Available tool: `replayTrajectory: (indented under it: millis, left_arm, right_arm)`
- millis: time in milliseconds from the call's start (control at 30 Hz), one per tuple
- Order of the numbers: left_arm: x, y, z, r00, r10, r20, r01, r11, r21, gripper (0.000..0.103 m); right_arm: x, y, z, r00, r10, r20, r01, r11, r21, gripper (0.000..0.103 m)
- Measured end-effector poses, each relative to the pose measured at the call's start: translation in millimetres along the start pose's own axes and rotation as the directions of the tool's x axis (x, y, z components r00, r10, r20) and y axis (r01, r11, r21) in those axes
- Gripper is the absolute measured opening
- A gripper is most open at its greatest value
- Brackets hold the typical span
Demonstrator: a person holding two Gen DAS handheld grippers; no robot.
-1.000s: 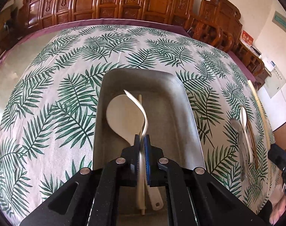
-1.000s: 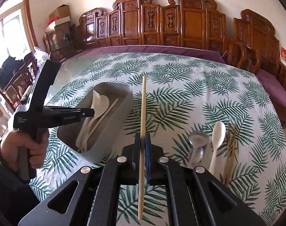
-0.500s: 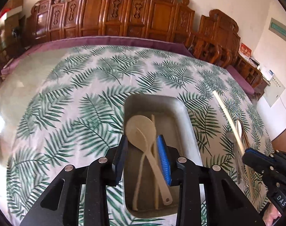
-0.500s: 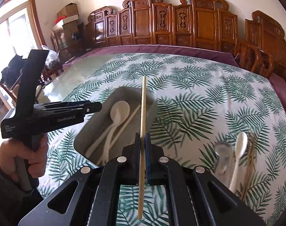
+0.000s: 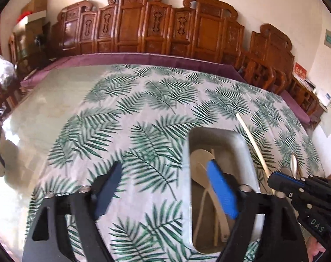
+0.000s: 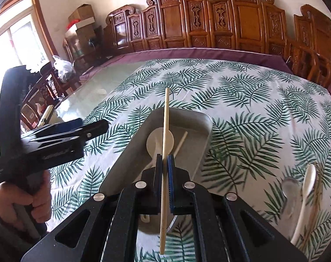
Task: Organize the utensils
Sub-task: 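Lower the chopstick into the grey tray and open the right tool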
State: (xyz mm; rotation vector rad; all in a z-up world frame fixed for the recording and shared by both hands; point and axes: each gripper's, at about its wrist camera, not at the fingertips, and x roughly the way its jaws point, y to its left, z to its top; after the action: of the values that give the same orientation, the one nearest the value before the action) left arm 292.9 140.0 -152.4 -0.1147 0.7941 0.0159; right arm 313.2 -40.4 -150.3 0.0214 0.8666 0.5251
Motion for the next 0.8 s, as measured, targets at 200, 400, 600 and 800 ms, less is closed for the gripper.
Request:
replayTrajectory:
  millis: [200,400,600,800]
  left_arm:
    - [-0.9,15.0,3.7,1.000,0.029,0.011,-0.029,0.999,-0.026,0.092]
    - [-1.2,22.1,3.9,0.999,0.037,0.009,-0.036,0.998,-0.044,0.092]
    - [-1.8,19.4,4.1,0.999,0.034,0.004,-0.034,0.999,-0.029,0.092]
    - [-2.5,4.9,1.7,1.000,0.011,-0.005,-0.011,1.000,-0.002,0.092]
  right_arm:
    - [25.9,4.3,5.1,1.000,0.009,-0.014,-0.008,1.000,0.013,0.006]
    - [48.3,4.9,0.3,0.999,0.000,-0.045,0.001,1.000,0.020,0.006]
    - [55.8,1.6,-9.7,0.998,0.005,-0.065,-0.004,1.000,0.022,0.007]
    - [28.2,-7.8,-10.0,1.000,0.019,-0.005,-0.019,1.000,-0.002,0.007]
